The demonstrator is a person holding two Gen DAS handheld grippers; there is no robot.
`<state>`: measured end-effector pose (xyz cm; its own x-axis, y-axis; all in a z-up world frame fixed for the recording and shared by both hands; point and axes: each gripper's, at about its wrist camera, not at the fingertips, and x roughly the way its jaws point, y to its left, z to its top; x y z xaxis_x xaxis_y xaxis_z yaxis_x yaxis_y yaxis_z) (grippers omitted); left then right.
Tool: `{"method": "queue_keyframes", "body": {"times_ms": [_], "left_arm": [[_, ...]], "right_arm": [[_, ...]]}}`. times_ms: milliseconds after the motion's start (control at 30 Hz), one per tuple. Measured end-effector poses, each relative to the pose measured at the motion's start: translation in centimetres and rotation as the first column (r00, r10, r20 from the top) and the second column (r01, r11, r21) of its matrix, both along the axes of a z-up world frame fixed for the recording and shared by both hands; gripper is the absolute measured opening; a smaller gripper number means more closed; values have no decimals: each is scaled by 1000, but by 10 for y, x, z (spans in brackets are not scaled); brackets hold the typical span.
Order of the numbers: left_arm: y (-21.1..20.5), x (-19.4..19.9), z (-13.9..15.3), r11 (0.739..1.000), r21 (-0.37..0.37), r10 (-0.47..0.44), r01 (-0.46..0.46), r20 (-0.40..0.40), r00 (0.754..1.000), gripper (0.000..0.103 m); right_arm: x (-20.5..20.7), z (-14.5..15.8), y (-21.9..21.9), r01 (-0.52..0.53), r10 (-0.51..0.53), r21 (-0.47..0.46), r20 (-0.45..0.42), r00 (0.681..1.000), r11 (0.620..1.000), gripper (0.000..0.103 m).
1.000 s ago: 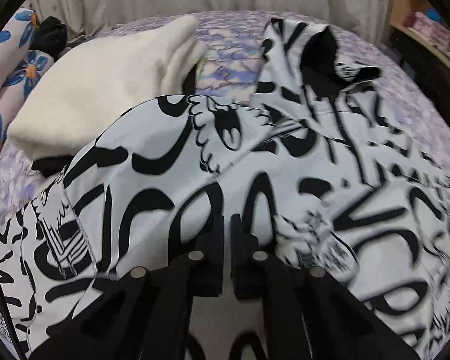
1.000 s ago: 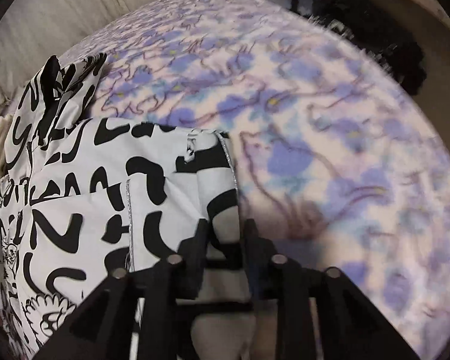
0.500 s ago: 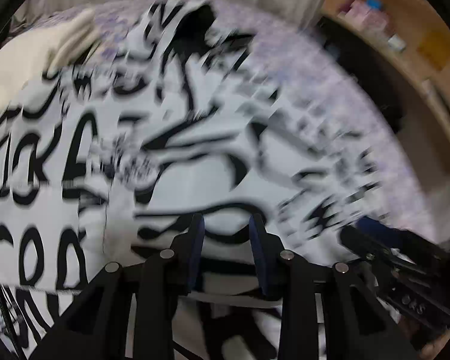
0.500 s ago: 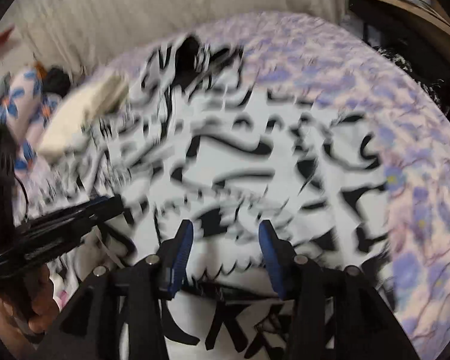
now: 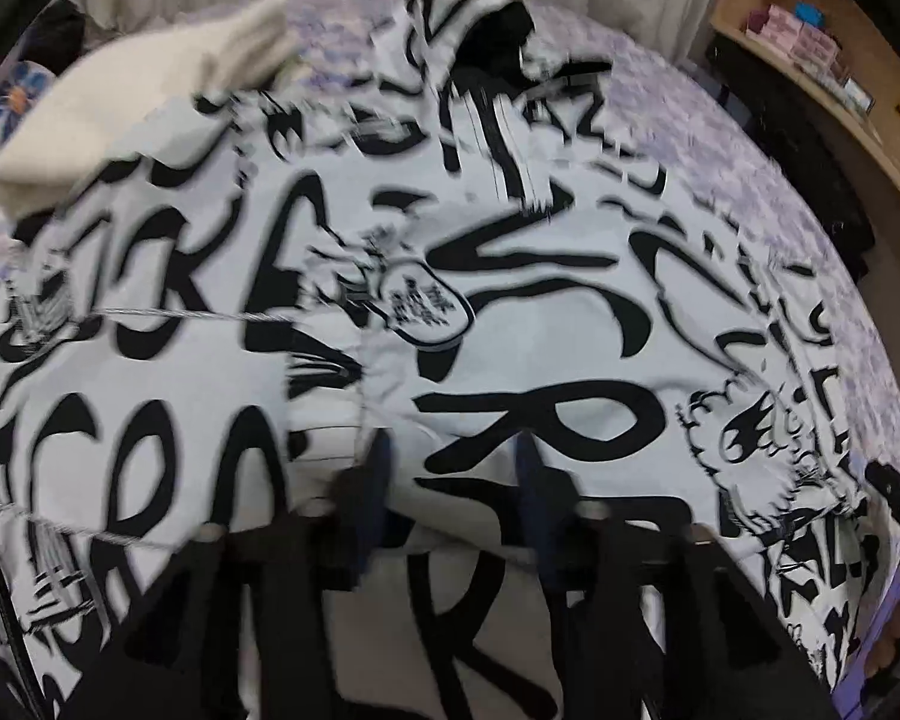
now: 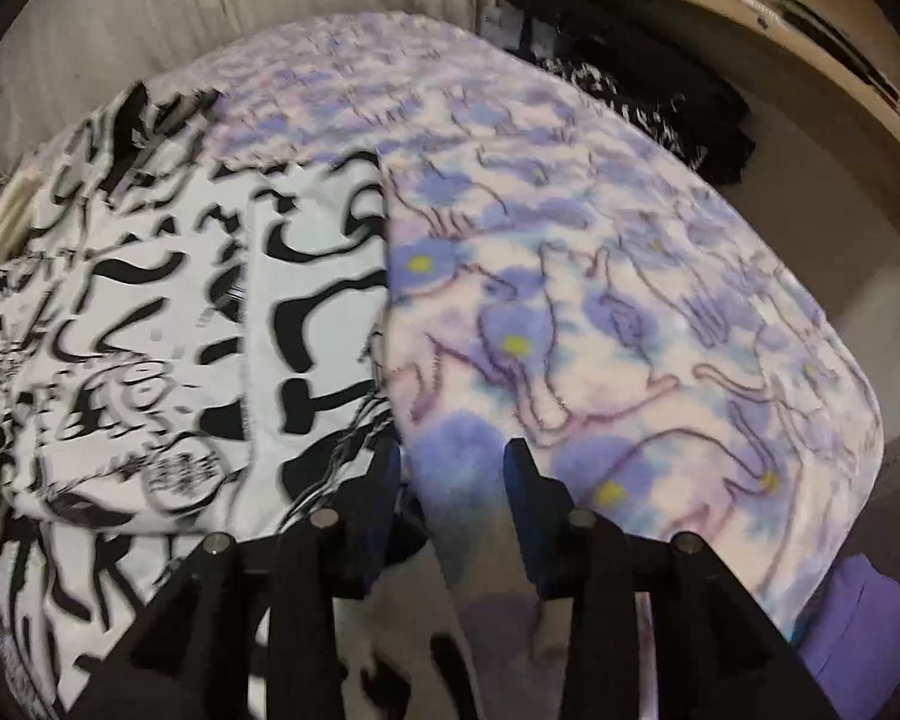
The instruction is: Fold large clothes
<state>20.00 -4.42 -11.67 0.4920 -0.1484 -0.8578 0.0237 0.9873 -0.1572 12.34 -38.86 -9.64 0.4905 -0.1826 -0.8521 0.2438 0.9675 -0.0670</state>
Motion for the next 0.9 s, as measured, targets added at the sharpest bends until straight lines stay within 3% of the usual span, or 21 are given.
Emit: {"method": "queue_keyframes", "body": {"times_ms": [67, 200, 300, 400, 600, 733, 900], "left_arm": [[5, -14, 15, 1000, 3, 14, -14, 36, 999, 70], [14, -40, 43, 1000, -13, 16, -15, 70, 997, 80], [19, -64, 64, 999, 26, 27, -30, 105, 994, 85], [30, -91, 79, 998, 39, 39, -45, 130, 991, 103], [46, -132, 93, 994, 85, 50, -63, 150, 987, 103], [67, -161, 102, 996, 42, 68, -74, 137, 988, 103], [88, -186, 104, 992, 26, 116, -120, 127, 985, 103]], "right_arm": [[-9, 9, 11, -22, 22, 20, 26, 999, 1000, 35], [-29, 25, 40, -80, 73, 82, 79, 994, 993, 35], [-46, 38, 60, -116, 101, 136, 114, 988, 984, 36], [-60, 44, 78, -145, 121, 191, 135, 984, 971, 36], [-85, 51, 112, -204, 171, 228, 155, 973, 952, 37], [-104, 53, 134, -218, 180, 231, 176, 968, 948, 68], [-116, 51, 160, -270, 234, 246, 166, 958, 931, 69]]}}
